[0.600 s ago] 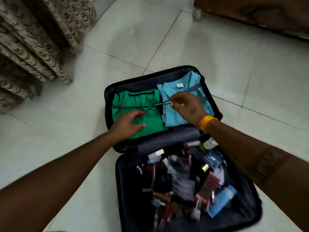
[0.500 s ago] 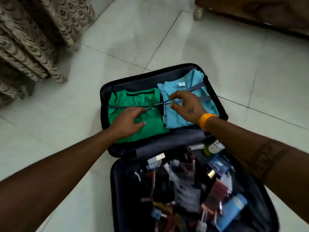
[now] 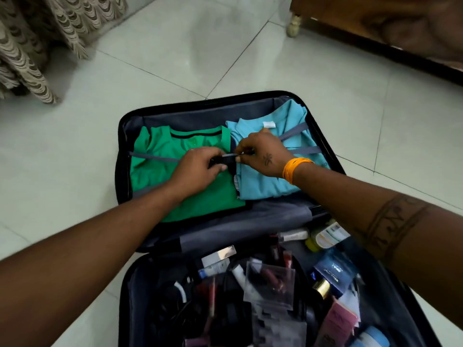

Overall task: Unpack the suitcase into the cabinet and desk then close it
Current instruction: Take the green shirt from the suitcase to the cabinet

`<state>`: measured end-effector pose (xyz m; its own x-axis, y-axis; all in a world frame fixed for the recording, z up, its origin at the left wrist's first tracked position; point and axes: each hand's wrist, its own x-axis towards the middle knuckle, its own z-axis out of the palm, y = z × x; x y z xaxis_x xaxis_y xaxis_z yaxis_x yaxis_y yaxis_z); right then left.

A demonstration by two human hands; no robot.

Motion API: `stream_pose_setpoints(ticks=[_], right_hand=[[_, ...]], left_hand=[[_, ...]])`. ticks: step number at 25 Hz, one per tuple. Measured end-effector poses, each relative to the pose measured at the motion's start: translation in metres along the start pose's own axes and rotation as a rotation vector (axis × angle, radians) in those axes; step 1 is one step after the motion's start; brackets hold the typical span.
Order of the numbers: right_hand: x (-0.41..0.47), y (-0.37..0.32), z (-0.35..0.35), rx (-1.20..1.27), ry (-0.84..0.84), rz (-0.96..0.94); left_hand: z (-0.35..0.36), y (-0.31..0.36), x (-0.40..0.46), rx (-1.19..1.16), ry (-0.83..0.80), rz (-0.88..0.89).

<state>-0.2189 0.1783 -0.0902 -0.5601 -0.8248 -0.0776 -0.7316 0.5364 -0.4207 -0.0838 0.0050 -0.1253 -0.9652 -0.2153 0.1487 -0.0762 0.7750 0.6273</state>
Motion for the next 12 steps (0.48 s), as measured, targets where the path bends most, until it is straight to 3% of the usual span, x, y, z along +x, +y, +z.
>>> stream_pose_setpoints(ticks=[7,12], right_hand=[[-0.002,-0.002,-0.002,0.122,0.024,-0.061],[-0.007,-0.007,-0.005,0.221,0.006,-0.046]], left_hand=[[-0.005,0.006,0.009,-0.207,0.049,-0.135],[-0.005,0.017,0.01,-0.179,0.057,-0.179]])
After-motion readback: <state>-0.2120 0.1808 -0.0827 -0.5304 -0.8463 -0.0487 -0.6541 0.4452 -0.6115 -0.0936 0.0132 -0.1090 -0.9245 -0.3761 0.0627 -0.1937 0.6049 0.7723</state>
